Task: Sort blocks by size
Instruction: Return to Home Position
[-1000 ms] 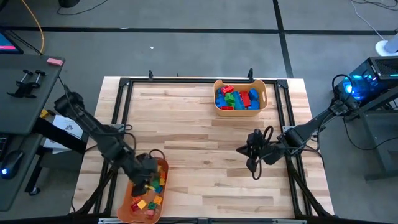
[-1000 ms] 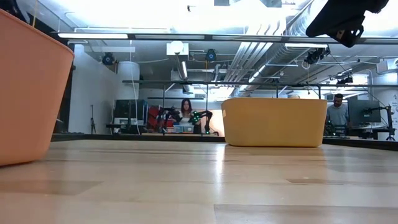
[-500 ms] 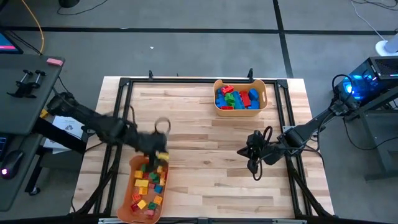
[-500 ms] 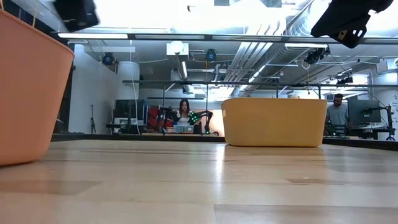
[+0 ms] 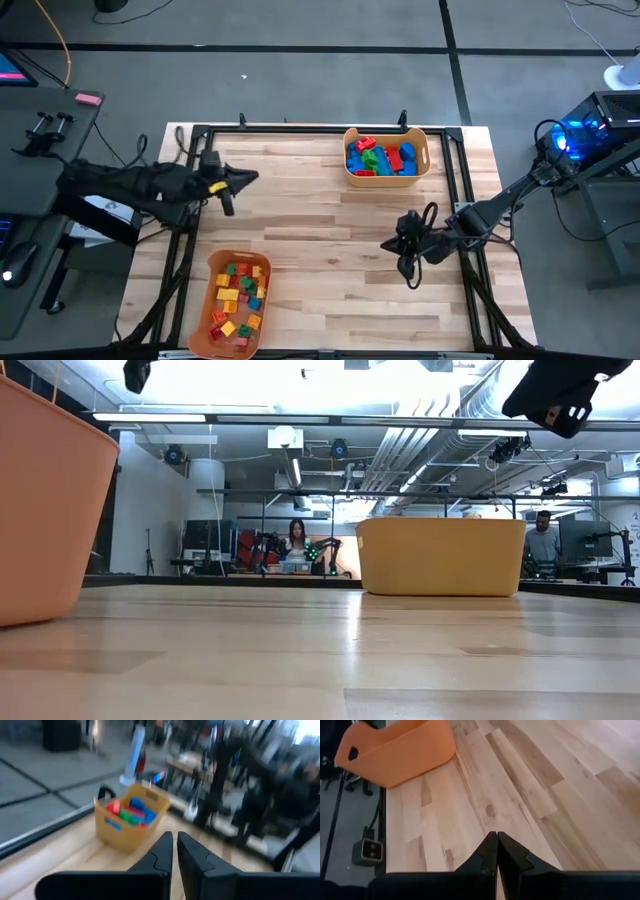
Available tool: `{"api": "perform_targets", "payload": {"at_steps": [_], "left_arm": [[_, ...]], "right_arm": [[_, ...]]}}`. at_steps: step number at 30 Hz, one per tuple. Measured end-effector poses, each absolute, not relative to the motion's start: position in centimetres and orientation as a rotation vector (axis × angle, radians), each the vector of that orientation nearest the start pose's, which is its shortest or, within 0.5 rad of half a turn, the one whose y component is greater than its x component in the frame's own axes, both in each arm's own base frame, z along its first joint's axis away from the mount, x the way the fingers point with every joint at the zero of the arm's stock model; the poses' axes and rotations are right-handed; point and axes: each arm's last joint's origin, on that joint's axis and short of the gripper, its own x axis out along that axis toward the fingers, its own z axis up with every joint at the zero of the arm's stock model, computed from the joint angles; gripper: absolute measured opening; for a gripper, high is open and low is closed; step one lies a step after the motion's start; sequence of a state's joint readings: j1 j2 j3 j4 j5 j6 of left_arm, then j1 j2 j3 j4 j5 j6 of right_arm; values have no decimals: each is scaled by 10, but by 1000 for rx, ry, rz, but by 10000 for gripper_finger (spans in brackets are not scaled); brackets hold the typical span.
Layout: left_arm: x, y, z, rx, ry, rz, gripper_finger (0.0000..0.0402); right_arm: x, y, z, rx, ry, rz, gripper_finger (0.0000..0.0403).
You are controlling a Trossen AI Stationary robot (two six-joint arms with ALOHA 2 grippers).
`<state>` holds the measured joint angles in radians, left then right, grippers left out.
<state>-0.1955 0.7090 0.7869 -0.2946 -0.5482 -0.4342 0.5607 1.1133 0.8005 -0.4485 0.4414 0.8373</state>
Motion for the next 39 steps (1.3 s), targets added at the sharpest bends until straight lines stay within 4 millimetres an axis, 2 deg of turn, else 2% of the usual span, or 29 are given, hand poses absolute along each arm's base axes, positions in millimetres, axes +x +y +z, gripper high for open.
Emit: {"api": "perform_targets", "payload": {"at_steps": [7, 14, 18, 21, 28, 31, 34, 37, 39], "left_arm": [[141, -11, 288, -388, -139, 366, 4], [135, -10, 233, -458, -265, 340, 1], [127, -6, 212, -453, -374, 344, 0], [123, 0, 198, -423, -389, 386, 0], [127, 7, 191, -418, -306, 320, 0], [127, 8, 189, -443, -293, 328, 0], [128, 8, 187, -445, -271, 338, 1], [128, 8, 186, -442, -257, 341, 1], [128, 8, 185, -442, -255, 341, 1]], "right_arm": [[203, 101, 261, 478, 597, -200, 0], [215, 96, 273, 589, 490, -143, 0], [217, 92, 286, 620, 438, -140, 0], [210, 87, 299, 638, 381, -139, 0], [177, 82, 320, 662, 317, -88, 0], [160, 81, 314, 643, 346, -80, 0], [147, 76, 297, 668, 333, -53, 0], [139, 68, 272, 684, 232, -13, 0], [139, 56, 256, 683, 91, 4, 0]]}}
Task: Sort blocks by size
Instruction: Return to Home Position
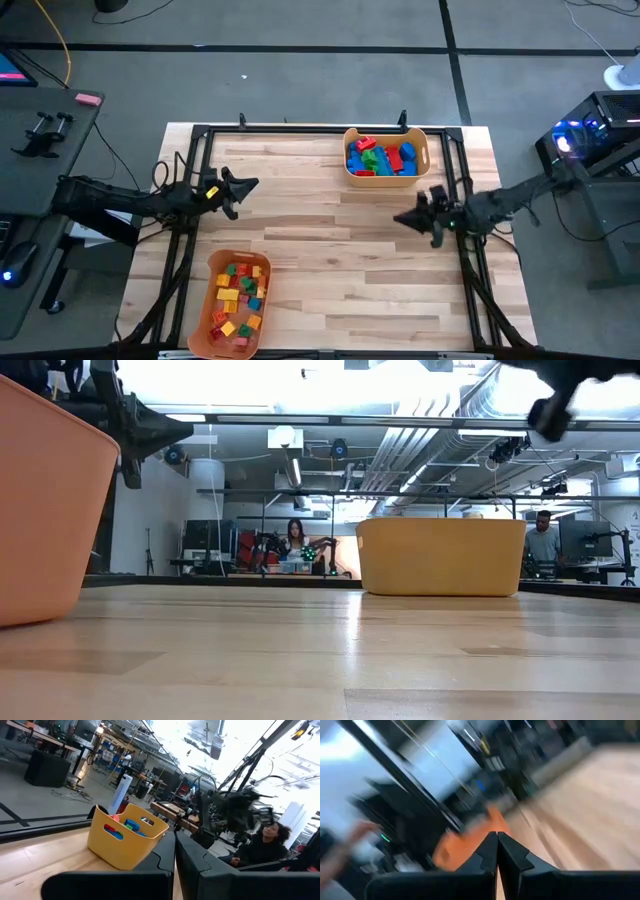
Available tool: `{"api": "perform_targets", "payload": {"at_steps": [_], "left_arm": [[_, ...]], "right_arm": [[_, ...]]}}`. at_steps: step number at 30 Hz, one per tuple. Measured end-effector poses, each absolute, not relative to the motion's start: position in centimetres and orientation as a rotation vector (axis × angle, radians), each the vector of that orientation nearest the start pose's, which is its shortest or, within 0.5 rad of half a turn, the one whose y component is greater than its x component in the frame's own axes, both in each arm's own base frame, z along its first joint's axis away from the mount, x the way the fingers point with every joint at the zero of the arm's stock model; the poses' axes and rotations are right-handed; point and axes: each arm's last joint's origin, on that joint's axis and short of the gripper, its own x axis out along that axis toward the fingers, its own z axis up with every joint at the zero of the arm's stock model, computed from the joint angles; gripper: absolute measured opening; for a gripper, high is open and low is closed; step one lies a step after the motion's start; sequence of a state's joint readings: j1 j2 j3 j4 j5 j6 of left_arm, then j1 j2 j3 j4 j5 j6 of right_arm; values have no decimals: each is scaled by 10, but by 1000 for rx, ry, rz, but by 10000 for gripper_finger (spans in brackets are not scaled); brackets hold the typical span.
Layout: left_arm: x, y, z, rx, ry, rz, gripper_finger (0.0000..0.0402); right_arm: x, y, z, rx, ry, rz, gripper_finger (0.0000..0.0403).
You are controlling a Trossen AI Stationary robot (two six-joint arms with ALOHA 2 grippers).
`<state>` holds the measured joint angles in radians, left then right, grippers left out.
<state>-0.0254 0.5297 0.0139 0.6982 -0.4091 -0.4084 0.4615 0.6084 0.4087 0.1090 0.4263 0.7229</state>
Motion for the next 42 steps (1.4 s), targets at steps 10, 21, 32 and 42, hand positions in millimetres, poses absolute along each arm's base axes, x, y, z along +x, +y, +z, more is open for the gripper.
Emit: {"api": "perform_targets", "payload": {"at_steps": [10, 21, 32, 42], "left_arm": [[126, 8, 186, -443, -259, 342, 1], [112, 9, 162, -385, 2, 397, 1], [105, 9, 161, -366, 16, 387, 1], [95, 10, 175, -404, -164, 369, 1]], "right_arm": [[136, -7, 217, 541, -87, 213, 0], [123, -8, 179, 437, -75, 132, 0], [119, -11, 140, 391, 296, -59, 0], [108, -6, 153, 370, 162, -32, 0]]}}
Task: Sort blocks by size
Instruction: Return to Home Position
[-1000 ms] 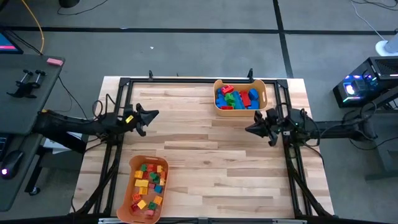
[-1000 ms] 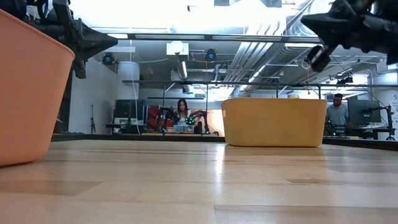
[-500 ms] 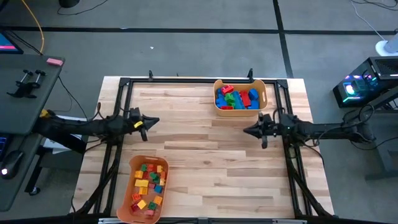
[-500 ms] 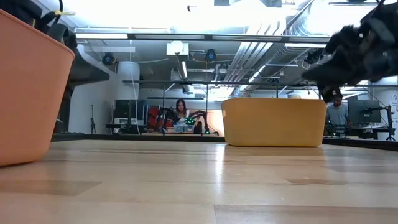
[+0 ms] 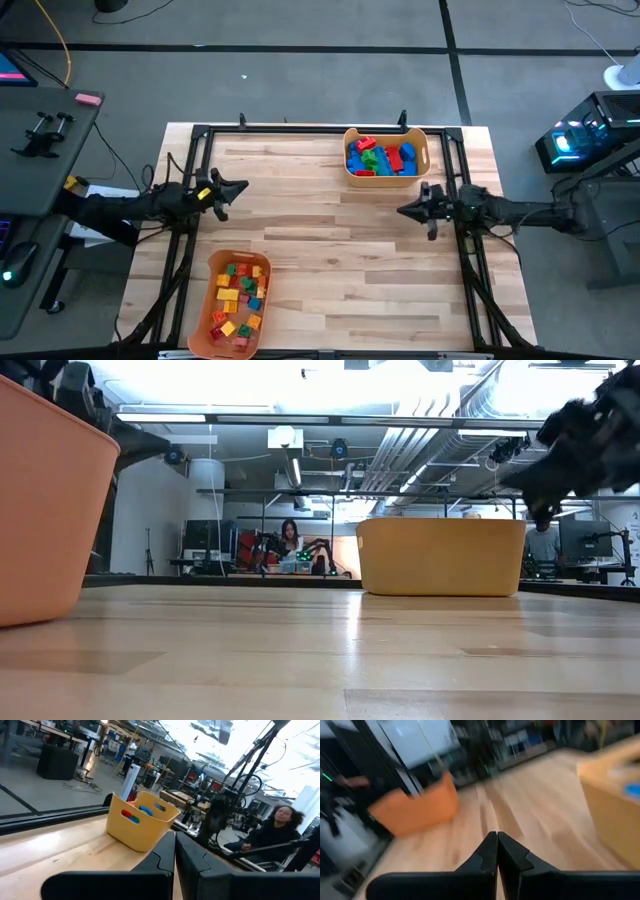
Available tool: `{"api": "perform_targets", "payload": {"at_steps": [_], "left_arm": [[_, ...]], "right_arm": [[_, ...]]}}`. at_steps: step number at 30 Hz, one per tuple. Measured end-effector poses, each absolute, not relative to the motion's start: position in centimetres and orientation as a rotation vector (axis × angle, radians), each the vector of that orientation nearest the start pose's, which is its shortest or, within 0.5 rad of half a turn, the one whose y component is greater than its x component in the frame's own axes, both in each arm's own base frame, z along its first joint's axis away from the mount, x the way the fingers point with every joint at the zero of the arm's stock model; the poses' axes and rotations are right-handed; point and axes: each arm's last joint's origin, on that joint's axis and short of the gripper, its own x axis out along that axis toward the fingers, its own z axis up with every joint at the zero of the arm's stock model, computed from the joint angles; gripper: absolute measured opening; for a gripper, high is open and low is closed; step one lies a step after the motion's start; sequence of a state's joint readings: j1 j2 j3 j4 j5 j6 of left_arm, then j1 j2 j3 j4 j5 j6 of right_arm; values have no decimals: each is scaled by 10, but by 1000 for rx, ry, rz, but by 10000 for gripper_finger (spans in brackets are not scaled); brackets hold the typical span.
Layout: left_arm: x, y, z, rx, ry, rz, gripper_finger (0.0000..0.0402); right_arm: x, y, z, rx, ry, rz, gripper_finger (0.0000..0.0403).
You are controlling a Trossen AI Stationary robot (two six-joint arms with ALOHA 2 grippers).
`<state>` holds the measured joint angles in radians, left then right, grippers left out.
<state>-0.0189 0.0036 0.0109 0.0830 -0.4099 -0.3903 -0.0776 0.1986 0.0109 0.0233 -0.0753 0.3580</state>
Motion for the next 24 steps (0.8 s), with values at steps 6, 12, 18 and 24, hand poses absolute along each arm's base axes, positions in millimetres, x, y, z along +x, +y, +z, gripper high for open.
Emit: {"api": "perform_targets", "payload": {"at_steps": [6, 12, 18, 24], "left_arm": [[95, 10, 173, -401, -150, 372, 1], [95, 10, 174, -402, -152, 371, 1], [95, 10, 172, -398, -136, 374, 1], [96, 10, 172, -398, -133, 375, 1]], "right_arm": [[96, -6, 175, 351, -90, 6, 0], [96, -7, 179, 345, -140, 13, 0], [97, -7, 175, 349, -97, -2, 1], [97, -7, 172, 352, -67, -7, 1]]}}
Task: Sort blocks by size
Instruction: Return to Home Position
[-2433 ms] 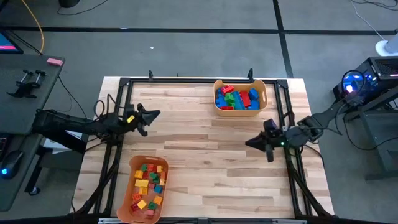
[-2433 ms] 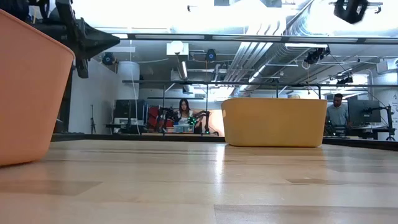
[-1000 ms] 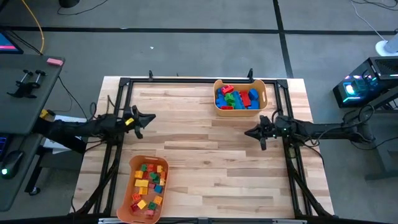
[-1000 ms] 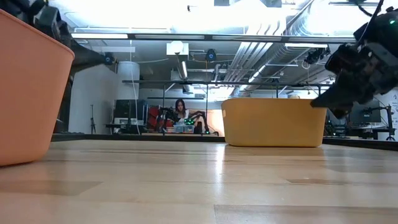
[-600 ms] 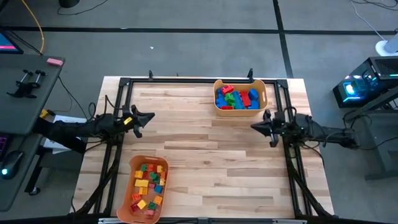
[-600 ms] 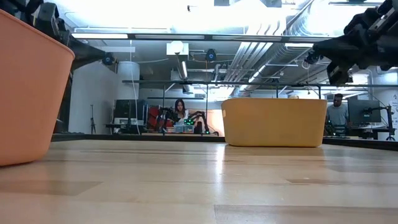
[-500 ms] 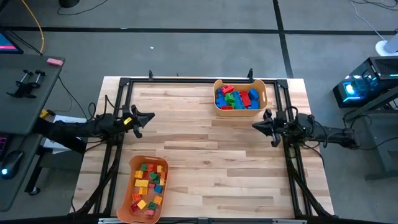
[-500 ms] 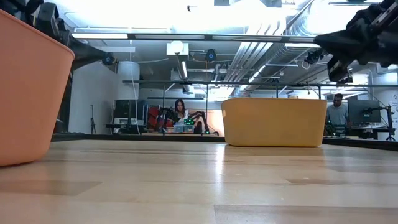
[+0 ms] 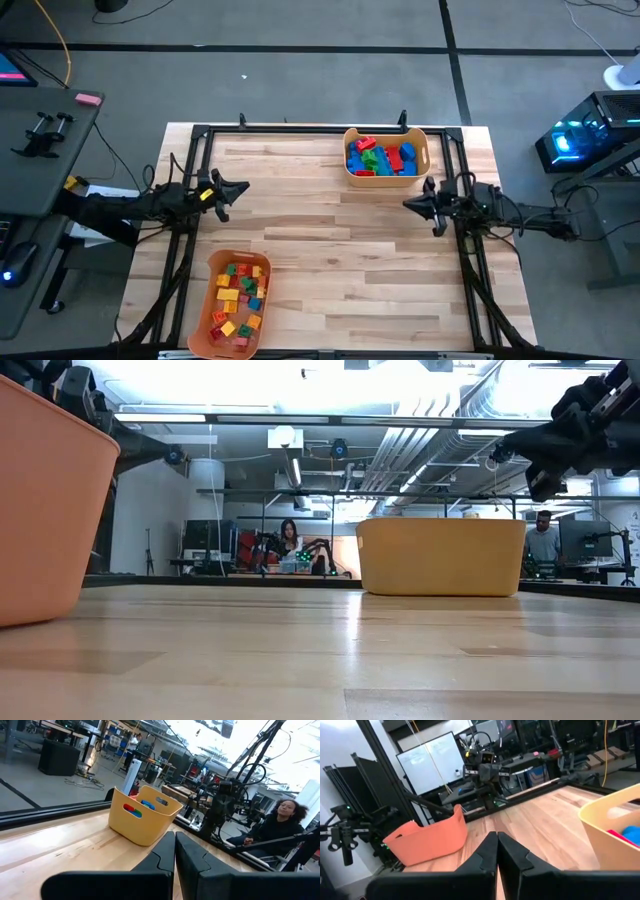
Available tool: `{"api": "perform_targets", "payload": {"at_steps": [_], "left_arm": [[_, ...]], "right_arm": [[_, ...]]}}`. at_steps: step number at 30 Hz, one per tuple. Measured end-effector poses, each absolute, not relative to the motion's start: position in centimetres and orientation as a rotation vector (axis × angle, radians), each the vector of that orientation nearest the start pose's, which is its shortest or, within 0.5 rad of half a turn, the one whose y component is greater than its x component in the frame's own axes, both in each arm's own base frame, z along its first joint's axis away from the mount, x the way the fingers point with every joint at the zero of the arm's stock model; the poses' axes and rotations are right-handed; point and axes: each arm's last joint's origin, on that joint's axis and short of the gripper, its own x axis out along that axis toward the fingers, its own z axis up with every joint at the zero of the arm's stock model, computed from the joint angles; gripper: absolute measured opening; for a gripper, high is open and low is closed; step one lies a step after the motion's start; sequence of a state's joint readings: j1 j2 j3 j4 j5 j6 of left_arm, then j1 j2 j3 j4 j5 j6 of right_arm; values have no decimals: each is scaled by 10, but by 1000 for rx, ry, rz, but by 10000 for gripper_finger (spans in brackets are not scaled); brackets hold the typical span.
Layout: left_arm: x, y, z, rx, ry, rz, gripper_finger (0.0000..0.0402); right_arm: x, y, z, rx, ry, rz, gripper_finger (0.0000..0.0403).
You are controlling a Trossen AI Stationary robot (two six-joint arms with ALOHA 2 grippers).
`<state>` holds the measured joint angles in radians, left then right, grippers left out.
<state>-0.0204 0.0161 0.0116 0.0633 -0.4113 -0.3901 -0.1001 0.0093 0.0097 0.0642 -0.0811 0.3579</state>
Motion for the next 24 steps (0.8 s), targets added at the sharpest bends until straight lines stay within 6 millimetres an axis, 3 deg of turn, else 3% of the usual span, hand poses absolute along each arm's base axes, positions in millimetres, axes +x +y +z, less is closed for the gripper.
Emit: {"api": "perform_targets", "payload": {"at_steps": [24], "left_arm": [[96, 10, 172, -398, -133, 375, 1]], "right_arm": [[97, -7, 168, 356, -28, -14, 1]]}}
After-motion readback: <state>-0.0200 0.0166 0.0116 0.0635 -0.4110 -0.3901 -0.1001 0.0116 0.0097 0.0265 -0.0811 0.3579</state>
